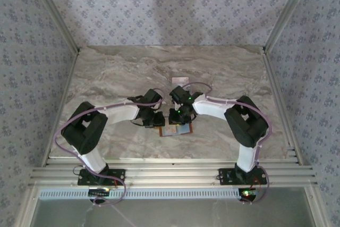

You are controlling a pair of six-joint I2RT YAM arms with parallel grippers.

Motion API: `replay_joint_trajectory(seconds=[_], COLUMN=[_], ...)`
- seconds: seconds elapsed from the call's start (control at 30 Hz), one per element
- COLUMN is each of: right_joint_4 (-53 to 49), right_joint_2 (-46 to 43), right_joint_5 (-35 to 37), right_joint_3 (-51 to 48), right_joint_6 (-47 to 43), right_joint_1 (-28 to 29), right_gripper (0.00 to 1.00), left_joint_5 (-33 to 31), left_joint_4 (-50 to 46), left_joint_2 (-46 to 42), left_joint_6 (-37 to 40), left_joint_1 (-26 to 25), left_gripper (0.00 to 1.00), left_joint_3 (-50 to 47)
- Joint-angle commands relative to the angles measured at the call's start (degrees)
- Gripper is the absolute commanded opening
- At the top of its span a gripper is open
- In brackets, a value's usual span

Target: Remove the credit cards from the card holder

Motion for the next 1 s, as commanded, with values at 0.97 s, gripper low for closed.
replay_joint_trajectory(seconds=[0.97], right_joint_4=[6.67], right_joint_2=[-4.09], right_joint_5=[-12.97], right_joint_3=[-6.30], right_joint_6=[-2.18], right_joint_1=[-5.56], right_gripper=[0.25], left_joint_5=[-2.83], left_joint_4=[-10.63], left_joint_2=[2.00], left_joint_6=[0.83], left_joint_1=[-2.83], left_gripper=[0.15], left_joint_3=[5.39])
